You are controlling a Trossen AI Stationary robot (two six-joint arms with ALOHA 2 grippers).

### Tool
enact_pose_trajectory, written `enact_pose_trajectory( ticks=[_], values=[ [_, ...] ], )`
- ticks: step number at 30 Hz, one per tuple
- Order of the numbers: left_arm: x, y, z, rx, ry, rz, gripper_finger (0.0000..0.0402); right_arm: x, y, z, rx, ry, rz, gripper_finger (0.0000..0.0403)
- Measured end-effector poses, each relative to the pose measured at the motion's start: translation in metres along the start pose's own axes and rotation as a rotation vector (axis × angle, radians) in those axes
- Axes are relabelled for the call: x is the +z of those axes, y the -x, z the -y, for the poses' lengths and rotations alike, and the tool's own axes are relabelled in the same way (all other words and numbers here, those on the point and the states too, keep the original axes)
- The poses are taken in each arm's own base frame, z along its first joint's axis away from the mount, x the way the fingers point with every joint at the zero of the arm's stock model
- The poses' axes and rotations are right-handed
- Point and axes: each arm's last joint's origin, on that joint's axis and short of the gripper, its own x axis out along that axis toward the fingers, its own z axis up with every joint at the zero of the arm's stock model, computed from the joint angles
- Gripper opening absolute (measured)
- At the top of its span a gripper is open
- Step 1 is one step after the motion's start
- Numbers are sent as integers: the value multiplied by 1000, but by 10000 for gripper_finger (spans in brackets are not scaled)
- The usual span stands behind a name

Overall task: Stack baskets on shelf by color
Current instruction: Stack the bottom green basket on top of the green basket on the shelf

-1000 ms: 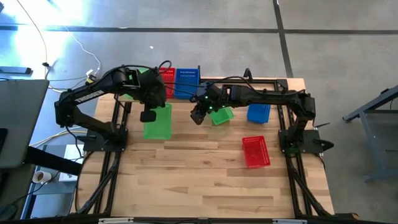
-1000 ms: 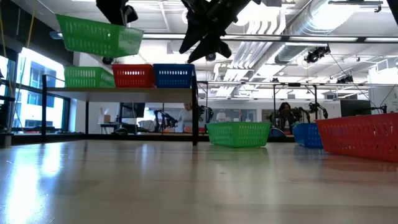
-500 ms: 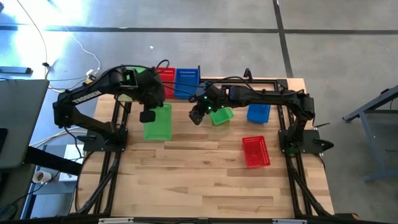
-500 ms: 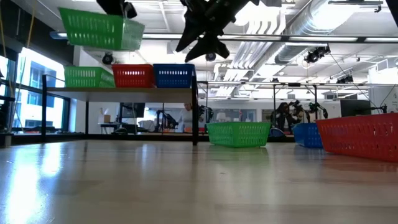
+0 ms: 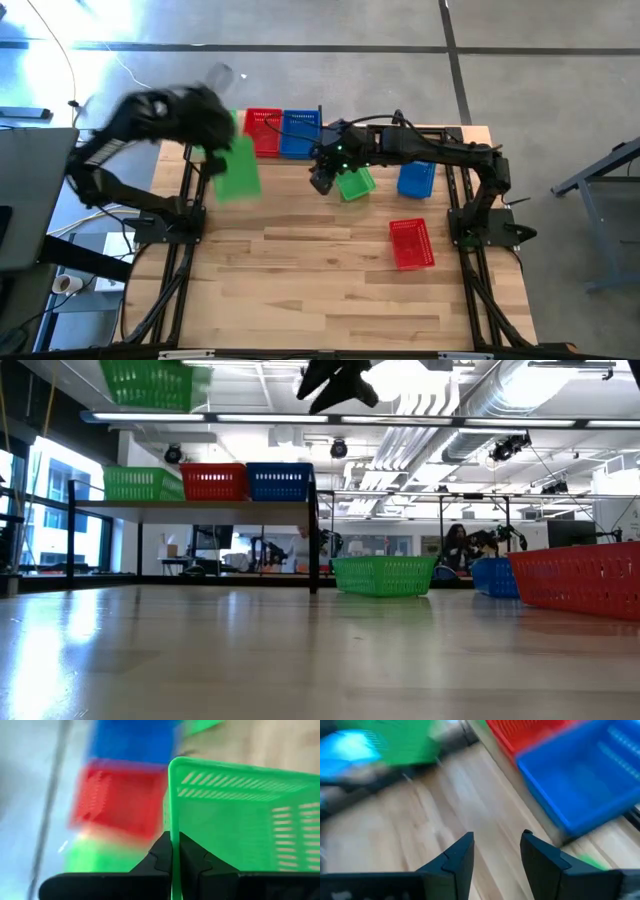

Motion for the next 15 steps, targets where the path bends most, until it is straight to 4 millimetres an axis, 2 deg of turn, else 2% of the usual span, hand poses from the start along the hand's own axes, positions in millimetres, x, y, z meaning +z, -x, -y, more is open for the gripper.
enact_pose_trajectory(
  ticks=[3, 8, 11, 15],
  values=[
    [-2, 5, 3, -60, 30, 39, 0, 7, 4, -1, -9, 1, 43, 146],
    [-19, 23, -3, 100, 40, 51, 0, 11, 10, 0, -45, 14, 63, 146],
    [-24, 27, -6, 141, 49, 55, 0, 11, 9, 3, -54, 18, 56, 146],
    [-32, 32, -15, 298, 11, 1, 0, 10, 8, 5, -52, 33, 35, 146]
  ],
)
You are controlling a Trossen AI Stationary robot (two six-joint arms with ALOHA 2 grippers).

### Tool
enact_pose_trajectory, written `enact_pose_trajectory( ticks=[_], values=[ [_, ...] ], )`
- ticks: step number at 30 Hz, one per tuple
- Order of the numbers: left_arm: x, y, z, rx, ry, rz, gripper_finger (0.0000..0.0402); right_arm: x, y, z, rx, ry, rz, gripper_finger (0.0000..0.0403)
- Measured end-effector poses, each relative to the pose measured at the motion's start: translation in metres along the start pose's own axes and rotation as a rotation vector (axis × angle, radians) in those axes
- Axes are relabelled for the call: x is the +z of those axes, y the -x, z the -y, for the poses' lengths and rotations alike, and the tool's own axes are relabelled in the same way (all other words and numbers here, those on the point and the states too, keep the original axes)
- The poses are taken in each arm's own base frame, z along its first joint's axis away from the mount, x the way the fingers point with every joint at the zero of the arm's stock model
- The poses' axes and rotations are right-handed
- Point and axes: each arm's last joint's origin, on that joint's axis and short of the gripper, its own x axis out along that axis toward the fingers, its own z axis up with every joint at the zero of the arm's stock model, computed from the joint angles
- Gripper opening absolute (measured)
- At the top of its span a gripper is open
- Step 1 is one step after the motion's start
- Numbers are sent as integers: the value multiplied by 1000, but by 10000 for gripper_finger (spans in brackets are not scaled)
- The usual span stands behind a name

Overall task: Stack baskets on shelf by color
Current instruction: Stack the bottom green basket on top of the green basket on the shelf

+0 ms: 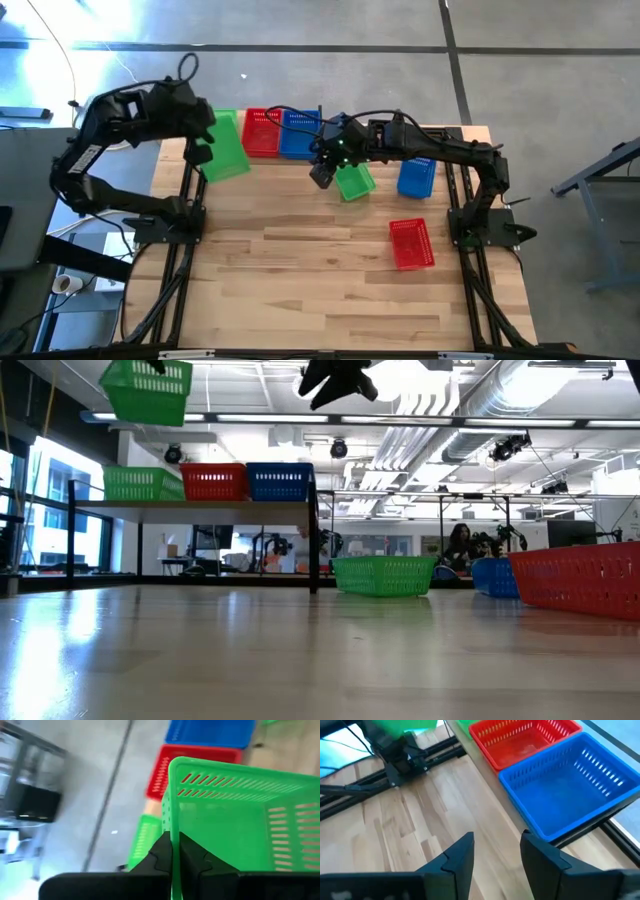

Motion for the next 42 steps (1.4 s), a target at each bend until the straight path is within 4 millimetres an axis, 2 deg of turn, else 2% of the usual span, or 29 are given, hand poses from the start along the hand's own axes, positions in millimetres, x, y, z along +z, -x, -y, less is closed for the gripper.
enact_pose_trajectory(
  ticks=[8, 15, 20, 33, 42],
  values=[
    [1, -10, -17, 44, -123, -55, 0, -2, 0, 1, -13, 7, -19, 146],
    [12, -15, -44, 15, -140, -62, 0, -3, -1, 1, -17, 10, -32, 146],
    [15, -24, -56, -30, -124, -76, 0, -4, -1, 1, -18, 36, -40, 146],
    [4, -53, -82, -130, -78, -135, 0, -4, -1, 1, -7, 231, -44, 146],
    [4, -63, -86, -137, -136, -167, 1, -2, -2, 7, -6, 286, -45, 146]
  ],
)
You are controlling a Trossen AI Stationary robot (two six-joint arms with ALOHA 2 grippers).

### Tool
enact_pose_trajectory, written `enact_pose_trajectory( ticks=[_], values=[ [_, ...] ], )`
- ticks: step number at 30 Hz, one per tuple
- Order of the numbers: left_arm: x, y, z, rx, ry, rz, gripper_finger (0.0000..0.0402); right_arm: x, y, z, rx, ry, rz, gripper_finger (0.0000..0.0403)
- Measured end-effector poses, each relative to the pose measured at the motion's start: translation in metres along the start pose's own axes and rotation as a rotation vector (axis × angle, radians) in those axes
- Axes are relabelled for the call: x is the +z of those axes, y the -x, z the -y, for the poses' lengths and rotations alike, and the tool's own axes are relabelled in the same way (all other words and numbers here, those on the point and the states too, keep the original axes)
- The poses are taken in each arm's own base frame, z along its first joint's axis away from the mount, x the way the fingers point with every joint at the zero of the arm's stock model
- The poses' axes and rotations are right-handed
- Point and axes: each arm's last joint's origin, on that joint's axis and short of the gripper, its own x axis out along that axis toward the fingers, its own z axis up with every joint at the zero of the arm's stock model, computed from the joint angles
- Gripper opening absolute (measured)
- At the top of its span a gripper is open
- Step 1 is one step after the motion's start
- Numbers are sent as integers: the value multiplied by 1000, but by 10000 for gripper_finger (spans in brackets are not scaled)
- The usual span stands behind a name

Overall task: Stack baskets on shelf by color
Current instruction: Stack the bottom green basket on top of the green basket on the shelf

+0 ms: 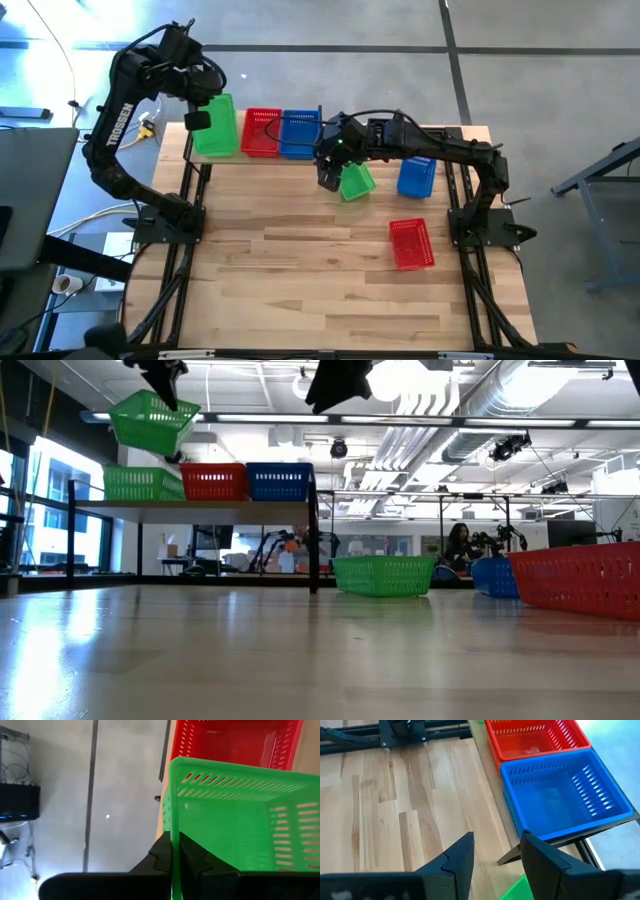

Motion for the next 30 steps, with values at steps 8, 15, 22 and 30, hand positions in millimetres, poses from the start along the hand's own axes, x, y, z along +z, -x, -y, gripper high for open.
enact_pose_trajectory(
  ticks=[8, 15, 22, 30],
  values=[
    [7, -2, 2, -53, 63, 73, 1, 0, -1, 4, 6, 2, 3, 146],
    [27, 1, 19, -154, 67, 186, 1, 1, -2, 12, 16, -8, 5, 146],
    [52, 3, 24, -115, -41, 320, 1, 1, -2, 18, 6, -17, 4, 146],
    [77, -19, 13, 0, -206, 324, 1, 1, -2, 18, 6, -17, 4, 146]
  ],
)
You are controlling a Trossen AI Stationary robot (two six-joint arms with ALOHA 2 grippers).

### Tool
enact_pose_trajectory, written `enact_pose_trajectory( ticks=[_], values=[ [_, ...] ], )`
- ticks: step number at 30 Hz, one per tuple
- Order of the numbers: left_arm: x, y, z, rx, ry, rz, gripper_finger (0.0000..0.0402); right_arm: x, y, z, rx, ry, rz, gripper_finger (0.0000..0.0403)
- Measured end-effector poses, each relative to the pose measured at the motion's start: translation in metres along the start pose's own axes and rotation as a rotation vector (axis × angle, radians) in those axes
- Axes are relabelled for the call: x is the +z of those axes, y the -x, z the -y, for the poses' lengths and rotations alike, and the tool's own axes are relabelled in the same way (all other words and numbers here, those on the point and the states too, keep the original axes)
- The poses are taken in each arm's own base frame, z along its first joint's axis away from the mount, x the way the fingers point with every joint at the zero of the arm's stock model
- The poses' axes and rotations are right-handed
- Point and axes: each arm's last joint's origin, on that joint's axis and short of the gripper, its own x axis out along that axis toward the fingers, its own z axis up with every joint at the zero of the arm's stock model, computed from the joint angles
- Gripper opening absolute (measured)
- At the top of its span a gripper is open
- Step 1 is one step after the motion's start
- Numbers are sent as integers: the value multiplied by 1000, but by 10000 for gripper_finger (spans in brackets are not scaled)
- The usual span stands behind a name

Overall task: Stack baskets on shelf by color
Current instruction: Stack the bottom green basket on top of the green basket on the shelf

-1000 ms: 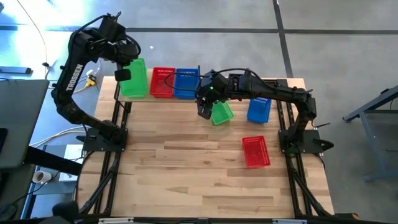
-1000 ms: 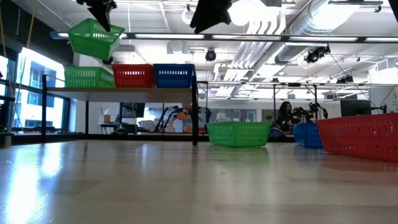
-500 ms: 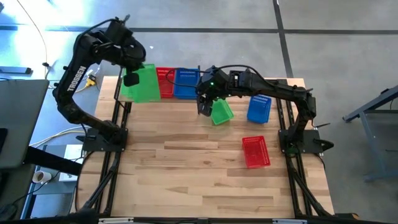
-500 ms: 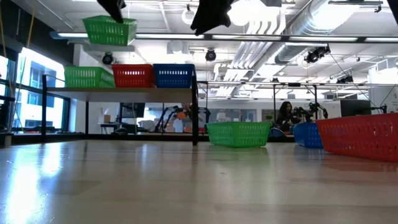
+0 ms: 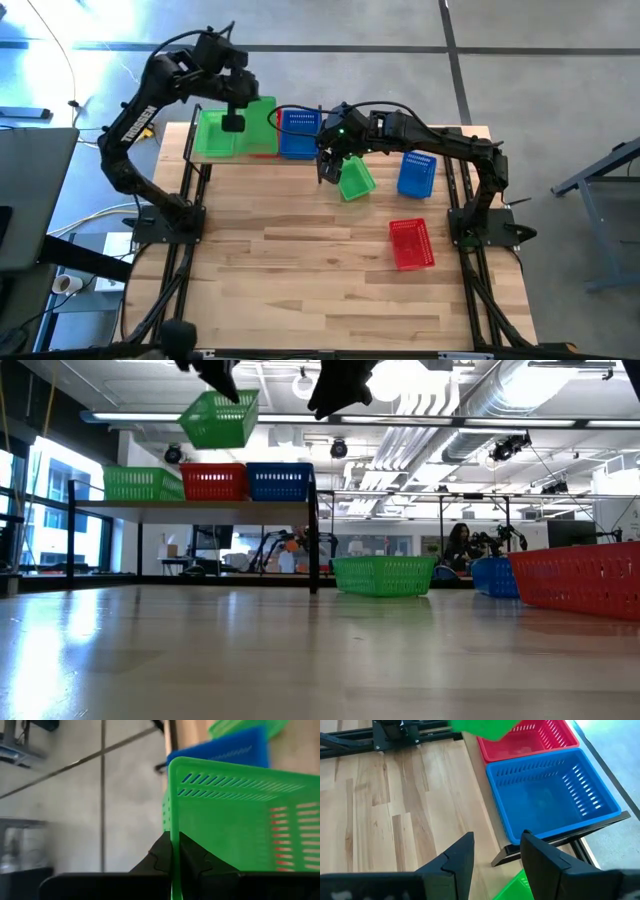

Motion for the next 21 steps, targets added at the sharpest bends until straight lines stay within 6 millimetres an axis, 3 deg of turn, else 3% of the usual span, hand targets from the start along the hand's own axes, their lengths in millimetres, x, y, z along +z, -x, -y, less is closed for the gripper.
enact_pose_trajectory(
  ticks=[5, 13, 21],
  values=[
    [-13, -12, -13, 41, -58, -117, 1, 0, 0, 0, 0, 0, -4, 146],
    [-23, -12, -30, 80, -38, -14, 1, -3, 0, 0, 0, 3, -29, 146],
    [-22, -3, -28, -8, 172, 101, 1, -2, 0, 0, 0, 2, -22, 146]
  ],
)
